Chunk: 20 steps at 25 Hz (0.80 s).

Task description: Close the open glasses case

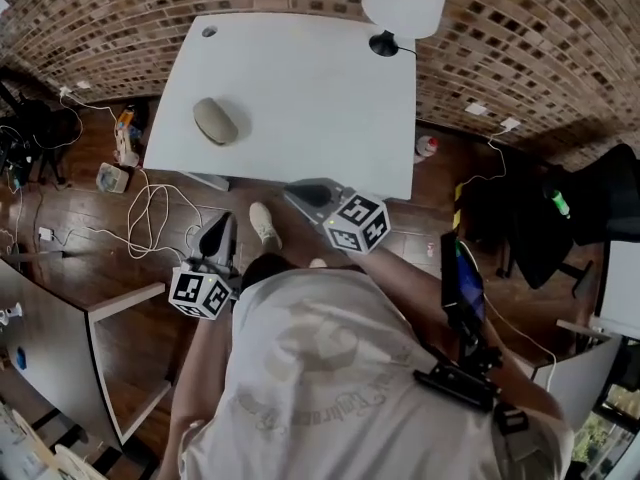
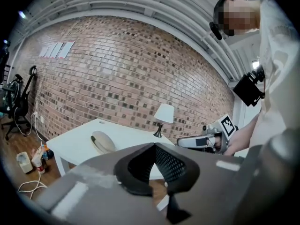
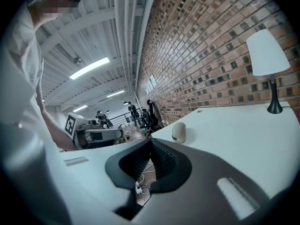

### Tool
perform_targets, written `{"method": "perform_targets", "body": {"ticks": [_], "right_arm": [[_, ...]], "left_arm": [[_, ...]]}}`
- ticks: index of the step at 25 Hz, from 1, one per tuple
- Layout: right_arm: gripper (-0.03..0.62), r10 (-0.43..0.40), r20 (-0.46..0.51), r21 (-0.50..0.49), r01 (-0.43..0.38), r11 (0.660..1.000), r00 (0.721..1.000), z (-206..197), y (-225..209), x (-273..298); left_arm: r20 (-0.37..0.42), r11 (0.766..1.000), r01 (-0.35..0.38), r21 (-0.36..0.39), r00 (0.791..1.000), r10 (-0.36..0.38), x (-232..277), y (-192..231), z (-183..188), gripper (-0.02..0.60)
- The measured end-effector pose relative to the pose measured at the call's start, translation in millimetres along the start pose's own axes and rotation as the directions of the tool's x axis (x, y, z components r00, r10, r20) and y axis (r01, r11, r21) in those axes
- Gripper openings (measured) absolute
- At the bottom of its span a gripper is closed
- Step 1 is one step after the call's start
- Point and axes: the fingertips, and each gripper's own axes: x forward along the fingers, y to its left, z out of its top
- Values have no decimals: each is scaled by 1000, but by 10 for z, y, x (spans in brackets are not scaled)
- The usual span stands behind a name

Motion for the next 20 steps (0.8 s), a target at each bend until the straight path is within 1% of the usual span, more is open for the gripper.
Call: {"method": "perform_targets", "body": {"ticks": [4, 11, 14, 20], "right_arm": [[8, 5, 27, -6, -5, 1000, 1000, -20, 75, -185], [8, -19, 49, 25, 18, 1000, 999, -170, 81, -578], [8, -30, 54, 31, 28, 999, 998, -205, 103, -627], [8, -20, 46, 36, 18, 999, 999, -247, 173, -639]], "left_arm": [[-1, 1000, 21, 20, 1000, -21, 26, -228, -18, 5], [-5, 998, 58, 28, 998, -58, 114, -615, -86, 5], [1, 997, 73, 37, 997, -73, 99, -672, -72, 5], [4, 997, 70, 36, 998, -70, 1, -730, -102, 5]]}}
